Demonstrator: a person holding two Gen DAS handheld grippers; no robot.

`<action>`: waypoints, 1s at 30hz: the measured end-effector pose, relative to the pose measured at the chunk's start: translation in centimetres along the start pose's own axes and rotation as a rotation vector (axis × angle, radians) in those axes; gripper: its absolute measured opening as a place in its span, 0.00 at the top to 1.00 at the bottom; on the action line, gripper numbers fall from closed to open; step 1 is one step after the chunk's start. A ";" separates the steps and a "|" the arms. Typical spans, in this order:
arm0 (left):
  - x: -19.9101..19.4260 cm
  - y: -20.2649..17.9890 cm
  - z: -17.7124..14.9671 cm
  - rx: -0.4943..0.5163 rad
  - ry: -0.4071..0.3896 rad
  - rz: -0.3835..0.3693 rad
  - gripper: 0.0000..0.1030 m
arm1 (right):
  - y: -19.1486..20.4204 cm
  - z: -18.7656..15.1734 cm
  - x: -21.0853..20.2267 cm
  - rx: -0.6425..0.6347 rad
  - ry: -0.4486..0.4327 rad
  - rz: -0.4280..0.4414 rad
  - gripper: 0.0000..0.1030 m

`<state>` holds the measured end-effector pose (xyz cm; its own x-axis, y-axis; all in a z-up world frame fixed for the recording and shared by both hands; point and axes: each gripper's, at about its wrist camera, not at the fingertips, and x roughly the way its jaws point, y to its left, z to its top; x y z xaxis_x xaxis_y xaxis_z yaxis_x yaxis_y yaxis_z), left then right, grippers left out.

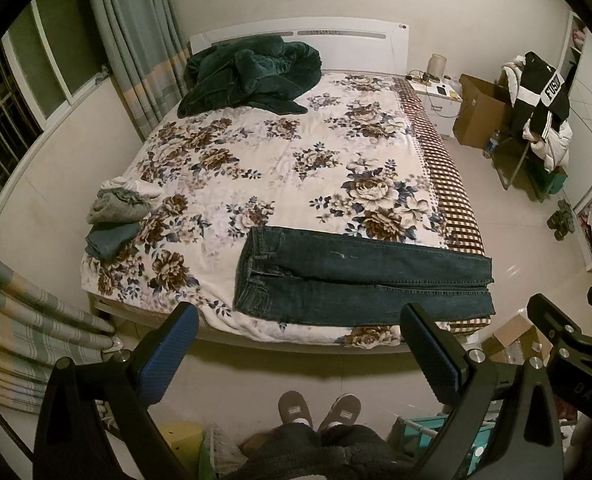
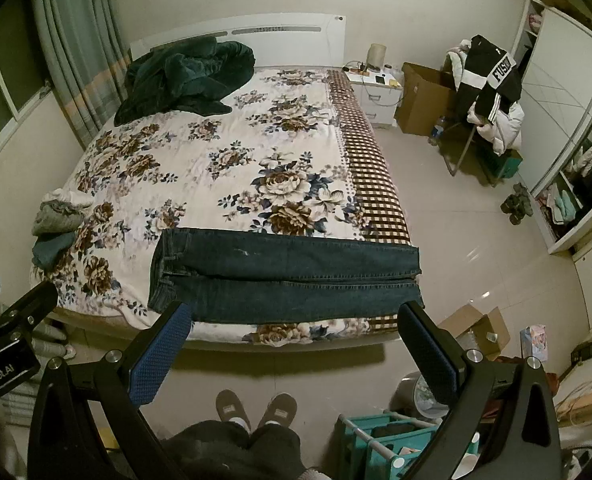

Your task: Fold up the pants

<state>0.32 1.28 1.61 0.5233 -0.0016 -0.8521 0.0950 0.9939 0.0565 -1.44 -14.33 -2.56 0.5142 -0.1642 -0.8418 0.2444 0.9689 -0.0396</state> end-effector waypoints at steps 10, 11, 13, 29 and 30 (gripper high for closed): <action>0.4 0.6 0.4 -0.007 0.006 0.006 0.00 | 0.5 -1.0 1.3 0.011 0.025 0.006 0.00; 0.5 0.6 0.3 -0.010 -0.001 0.014 0.00 | -0.5 -0.4 3.1 0.017 0.029 0.004 0.00; 1.4 0.9 0.6 -0.023 -0.009 0.035 0.00 | -1.5 -0.1 4.6 0.031 0.044 -0.004 0.00; 25.3 1.0 4.5 -0.158 0.278 0.231 0.00 | -12.8 1.5 32.1 0.306 0.327 -0.025 0.00; 26.9 1.0 5.0 -0.162 0.304 0.235 0.00 | -13.2 1.5 33.9 0.325 0.342 -0.023 0.00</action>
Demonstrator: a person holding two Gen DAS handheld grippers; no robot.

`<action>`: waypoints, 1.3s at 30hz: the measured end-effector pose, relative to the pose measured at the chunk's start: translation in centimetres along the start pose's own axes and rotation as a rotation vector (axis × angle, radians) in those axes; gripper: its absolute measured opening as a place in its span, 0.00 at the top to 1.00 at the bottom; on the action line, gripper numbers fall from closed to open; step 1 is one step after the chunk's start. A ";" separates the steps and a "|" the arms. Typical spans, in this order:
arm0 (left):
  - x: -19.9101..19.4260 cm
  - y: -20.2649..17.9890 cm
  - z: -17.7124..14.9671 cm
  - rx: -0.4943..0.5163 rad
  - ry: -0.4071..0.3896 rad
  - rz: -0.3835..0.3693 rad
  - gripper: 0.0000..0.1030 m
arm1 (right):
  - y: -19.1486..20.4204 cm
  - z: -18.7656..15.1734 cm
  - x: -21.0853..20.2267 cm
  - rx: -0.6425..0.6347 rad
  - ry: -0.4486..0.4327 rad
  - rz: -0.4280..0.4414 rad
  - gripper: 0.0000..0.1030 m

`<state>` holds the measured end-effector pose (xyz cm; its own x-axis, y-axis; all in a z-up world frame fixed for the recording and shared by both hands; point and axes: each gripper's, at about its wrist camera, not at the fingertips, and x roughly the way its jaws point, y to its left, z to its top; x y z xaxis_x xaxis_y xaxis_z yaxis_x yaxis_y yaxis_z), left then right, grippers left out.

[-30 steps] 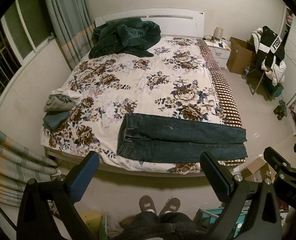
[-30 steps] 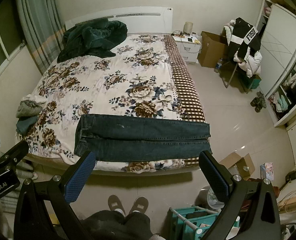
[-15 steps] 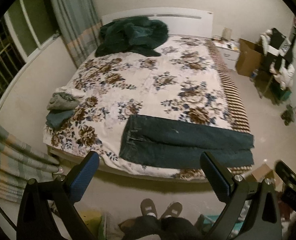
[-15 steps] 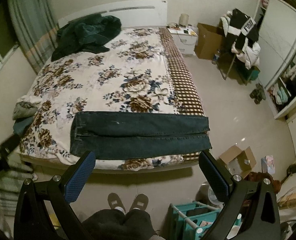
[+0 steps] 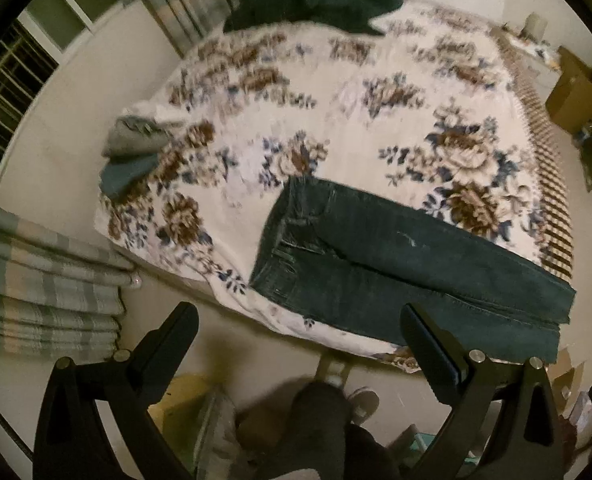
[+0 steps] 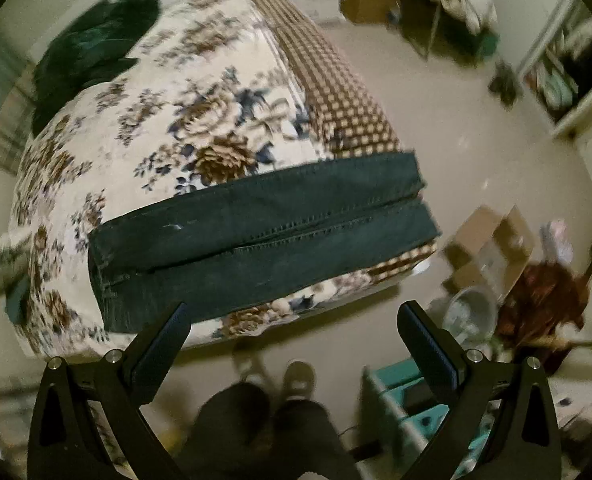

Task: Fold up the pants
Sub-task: 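Grasp the jeans waistband with the left tool while the right tool grasps the leg hems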

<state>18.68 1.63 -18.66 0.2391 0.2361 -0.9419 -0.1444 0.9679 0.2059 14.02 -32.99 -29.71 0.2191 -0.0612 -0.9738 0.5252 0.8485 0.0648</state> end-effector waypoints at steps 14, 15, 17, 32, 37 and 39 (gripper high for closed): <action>26.6 -5.8 14.2 -0.098 0.338 0.045 0.00 | -1.7 12.3 27.7 0.358 0.274 -0.022 0.00; 28.9 -5.9 15.2 -0.118 0.362 0.049 0.00 | -1.8 13.1 29.5 0.371 0.286 -0.034 0.00; 32.1 -6.0 16.7 -0.155 0.391 0.047 0.00 | -1.9 14.8 33.3 0.401 0.311 -0.060 0.00; 44.3 -2.2 19.5 -0.356 0.458 0.096 0.46 | -2.9 21.4 49.8 0.641 0.414 -0.114 0.00; 43.0 -1.0 19.1 -0.378 0.338 -0.019 0.77 | -2.0 21.9 50.7 0.628 0.391 -0.108 0.22; 42.0 -0.4 18.7 -0.377 0.293 -0.042 0.84 | -2.1 21.5 50.4 0.621 0.368 -0.105 0.37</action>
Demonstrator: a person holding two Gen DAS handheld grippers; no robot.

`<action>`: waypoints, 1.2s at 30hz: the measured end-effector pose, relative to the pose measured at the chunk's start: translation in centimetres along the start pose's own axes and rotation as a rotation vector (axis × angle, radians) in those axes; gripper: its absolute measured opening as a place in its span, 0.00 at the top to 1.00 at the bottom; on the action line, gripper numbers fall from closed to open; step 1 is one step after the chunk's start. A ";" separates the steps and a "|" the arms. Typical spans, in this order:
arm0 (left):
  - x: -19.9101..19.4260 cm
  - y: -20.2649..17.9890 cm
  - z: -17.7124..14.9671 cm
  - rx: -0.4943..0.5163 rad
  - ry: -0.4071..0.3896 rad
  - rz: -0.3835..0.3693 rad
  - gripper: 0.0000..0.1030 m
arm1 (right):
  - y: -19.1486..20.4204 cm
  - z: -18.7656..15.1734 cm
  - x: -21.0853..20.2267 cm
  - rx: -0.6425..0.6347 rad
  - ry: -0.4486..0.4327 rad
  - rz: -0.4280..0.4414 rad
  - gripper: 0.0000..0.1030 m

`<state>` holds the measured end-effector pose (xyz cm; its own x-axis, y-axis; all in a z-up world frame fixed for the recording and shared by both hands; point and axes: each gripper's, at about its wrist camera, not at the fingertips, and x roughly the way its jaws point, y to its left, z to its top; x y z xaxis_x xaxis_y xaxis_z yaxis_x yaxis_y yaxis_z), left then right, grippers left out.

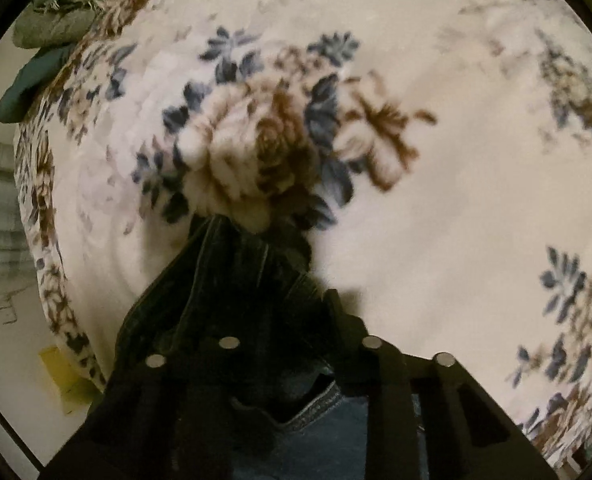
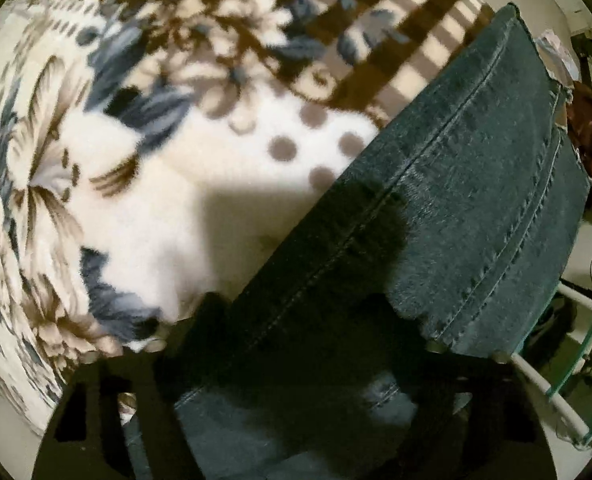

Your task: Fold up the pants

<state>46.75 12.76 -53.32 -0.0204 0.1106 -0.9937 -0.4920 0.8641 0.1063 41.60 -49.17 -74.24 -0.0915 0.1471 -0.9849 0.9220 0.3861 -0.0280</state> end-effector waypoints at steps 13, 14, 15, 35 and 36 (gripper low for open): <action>-4.5 3.3 -4.0 -0.049 -0.015 -0.199 0.75 | -1.2 -2.5 -3.7 -0.091 -0.048 0.075 0.68; -5.2 1.9 -5.3 -0.042 0.003 -0.231 0.73 | -1.9 -2.2 -3.5 -0.089 -0.021 0.094 0.47; -5.6 1.0 -6.0 -0.032 0.013 -0.247 0.66 | -2.4 -1.8 -3.1 -0.084 -0.005 0.111 0.39; -0.2 -12.7 -11.5 0.076 0.142 -0.229 0.95 | -3.7 2.3 1.1 0.057 0.020 0.092 0.61; -0.7 -12.1 -11.7 0.077 0.129 -0.253 0.96 | -3.7 2.1 0.8 0.053 0.005 0.091 0.69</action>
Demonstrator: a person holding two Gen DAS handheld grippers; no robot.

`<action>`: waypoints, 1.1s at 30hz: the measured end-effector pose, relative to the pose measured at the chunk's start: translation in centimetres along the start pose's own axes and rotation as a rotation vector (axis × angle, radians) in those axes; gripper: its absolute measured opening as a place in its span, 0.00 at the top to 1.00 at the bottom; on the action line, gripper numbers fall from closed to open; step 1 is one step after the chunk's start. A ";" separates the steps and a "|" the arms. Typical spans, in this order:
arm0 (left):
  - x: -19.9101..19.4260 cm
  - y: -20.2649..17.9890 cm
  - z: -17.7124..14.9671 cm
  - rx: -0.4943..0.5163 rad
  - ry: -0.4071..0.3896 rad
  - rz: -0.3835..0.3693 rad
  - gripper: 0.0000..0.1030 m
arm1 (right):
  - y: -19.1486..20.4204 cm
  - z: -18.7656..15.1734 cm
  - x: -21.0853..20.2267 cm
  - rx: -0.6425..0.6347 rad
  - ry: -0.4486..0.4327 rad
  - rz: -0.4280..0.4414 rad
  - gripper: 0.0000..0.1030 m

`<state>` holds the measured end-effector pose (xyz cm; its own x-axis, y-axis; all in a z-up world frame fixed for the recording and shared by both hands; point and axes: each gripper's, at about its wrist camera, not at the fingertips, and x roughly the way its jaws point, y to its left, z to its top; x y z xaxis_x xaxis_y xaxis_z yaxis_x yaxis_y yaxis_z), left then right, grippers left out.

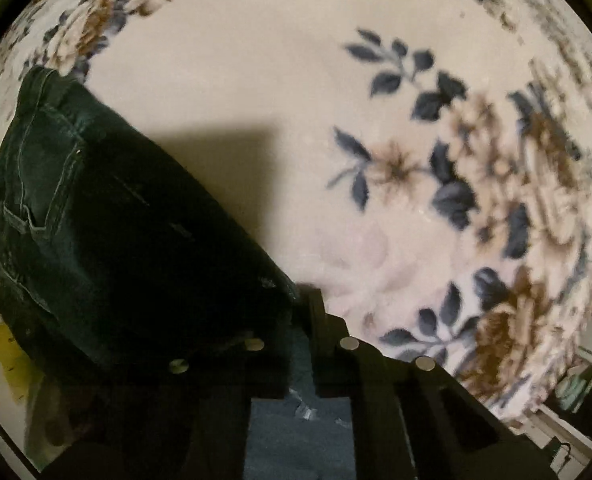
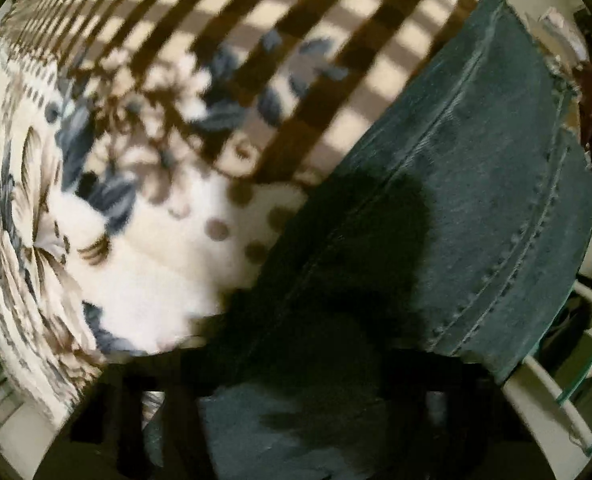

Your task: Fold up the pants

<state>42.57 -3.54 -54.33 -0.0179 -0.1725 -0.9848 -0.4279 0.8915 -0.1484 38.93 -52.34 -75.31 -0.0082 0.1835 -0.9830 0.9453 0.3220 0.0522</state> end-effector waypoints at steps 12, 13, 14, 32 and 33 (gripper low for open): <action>-7.3 6.5 -9.7 0.071 -0.124 -0.120 0.97 | -4.1 -5.2 -9.3 -0.117 -0.082 0.136 0.93; -7.5 7.4 -10.9 0.070 -0.120 -0.118 0.97 | -5.4 -5.5 -9.0 -0.121 -0.082 0.145 0.93; -7.4 8.1 -11.9 0.062 -0.112 -0.117 0.97 | -6.8 -6.7 -9.3 -0.123 -0.079 0.154 0.93; 1.1 16.1 -19.3 -0.019 -0.003 -0.005 0.93 | -22.1 -15.9 0.1 -0.161 -0.010 0.137 0.91; 0.9 16.2 -19.3 -0.020 -0.005 -0.012 0.93 | -22.6 -15.7 0.2 -0.156 0.008 0.162 0.88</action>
<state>18.15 2.69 -55.87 -0.0082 -0.1813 -0.9834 -0.4462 0.8807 -0.1586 12.46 -44.96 -73.94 0.1366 0.2513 -0.9582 0.8726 0.4274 0.2365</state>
